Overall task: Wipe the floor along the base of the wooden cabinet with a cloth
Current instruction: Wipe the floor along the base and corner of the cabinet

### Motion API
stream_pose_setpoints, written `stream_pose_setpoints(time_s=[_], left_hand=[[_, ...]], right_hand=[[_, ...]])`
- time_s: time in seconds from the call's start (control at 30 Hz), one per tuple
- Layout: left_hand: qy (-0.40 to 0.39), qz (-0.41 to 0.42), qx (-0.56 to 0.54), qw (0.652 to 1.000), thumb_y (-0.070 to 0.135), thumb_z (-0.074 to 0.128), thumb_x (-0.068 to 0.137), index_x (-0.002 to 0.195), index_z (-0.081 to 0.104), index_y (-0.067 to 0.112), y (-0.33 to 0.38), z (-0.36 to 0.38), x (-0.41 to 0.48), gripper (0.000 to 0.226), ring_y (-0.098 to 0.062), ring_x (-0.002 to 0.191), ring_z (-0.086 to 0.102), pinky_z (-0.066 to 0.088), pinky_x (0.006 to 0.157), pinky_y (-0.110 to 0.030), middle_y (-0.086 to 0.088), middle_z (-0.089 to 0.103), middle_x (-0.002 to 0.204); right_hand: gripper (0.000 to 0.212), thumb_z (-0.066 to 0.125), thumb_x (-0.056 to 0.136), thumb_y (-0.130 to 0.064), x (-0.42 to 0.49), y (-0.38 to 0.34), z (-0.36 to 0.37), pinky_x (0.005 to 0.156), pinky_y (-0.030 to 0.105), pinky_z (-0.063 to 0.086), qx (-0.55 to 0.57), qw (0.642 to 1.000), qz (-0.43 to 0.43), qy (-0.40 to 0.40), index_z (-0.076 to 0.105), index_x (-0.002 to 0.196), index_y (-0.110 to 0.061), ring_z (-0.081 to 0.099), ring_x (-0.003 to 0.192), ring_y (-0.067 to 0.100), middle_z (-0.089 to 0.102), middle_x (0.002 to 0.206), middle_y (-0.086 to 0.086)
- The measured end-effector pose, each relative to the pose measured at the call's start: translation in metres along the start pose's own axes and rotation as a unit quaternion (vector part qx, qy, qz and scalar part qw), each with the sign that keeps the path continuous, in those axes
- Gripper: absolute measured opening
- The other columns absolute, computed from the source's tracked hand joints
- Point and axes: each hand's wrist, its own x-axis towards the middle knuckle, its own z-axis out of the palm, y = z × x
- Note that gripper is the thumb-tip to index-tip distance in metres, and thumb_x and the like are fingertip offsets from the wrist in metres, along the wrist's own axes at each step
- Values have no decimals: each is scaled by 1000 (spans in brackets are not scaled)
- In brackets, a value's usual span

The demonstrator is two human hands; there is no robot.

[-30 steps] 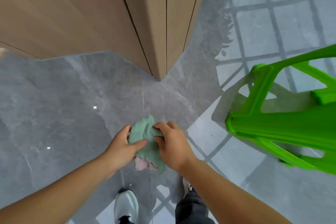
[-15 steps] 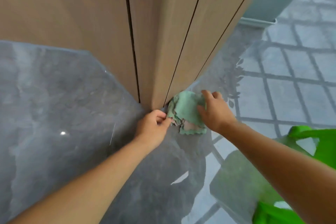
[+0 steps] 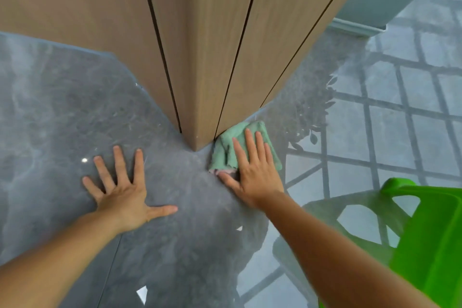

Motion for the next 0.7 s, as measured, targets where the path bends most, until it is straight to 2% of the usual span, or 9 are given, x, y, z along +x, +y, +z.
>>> stream_pose_setpoints(time_s=[0.07,0.17,0.3,0.4,0.5,0.57,0.63,0.7], left_hand=[[-13,5,7,1000,107,22,16,123,-59,32,0,-2,-1,154,-48,131,-49,-17,108,-73,-10,-69,129],[-20,5,6,1000,105,23,16,122,-59,31,3,-8,-4,153,-49,130,-49,-17,107,-73,-11,-69,129],[-25,7,13,1000,105,19,16,122,-59,31,4,-6,-6,152,-49,130,-50,-16,107,-74,-12,-66,133],[-26,15,10,999,105,19,17,124,-58,30,3,-7,-7,152,-49,130,-50,-15,107,-75,-12,-67,131],[-27,13,18,999,106,17,15,123,-59,29,3,-8,-7,152,-50,130,-49,-14,107,-75,-12,-69,128],[-26,6,21,999,106,19,16,123,-59,29,5,-9,-7,153,-50,131,-48,-15,107,-74,-11,-69,127],[-23,7,27,999,105,21,17,123,-59,30,5,-9,-7,153,-49,130,-49,-14,107,-74,-10,-70,126],[-16,7,34,999,106,20,16,123,-59,30,1,-5,-4,153,-47,122,-58,-15,107,-74,-10,-70,126]], right_hand=[[93,17,82,-80,24,34,-13,122,50,1,-13,998,57,5,8,153,-21,-11,149,33,-6,163,14],[109,11,73,-89,61,52,-31,121,49,-4,9,983,180,-19,10,152,-13,-12,148,35,-11,162,14],[117,8,69,-90,61,16,-32,119,55,-6,42,976,208,-48,8,152,-8,-18,145,42,-16,160,21],[119,1,68,-90,17,-54,-9,116,59,-11,50,991,115,-55,8,151,-5,-25,141,48,-19,157,26],[114,9,73,-89,-22,-101,10,117,59,-10,65,996,7,-62,5,152,-7,-27,141,45,-17,158,25],[100,17,81,-82,-23,-80,10,119,57,-4,42,994,-67,-71,7,153,-13,-21,145,40,-8,161,19],[85,24,87,-74,-11,-30,0,120,54,6,-37,982,-176,-56,10,153,-22,-10,149,33,2,163,10],[81,25,86,-73,13,25,-20,119,55,9,-103,970,-209,-66,4,152,-30,-6,150,26,3,164,-1]])
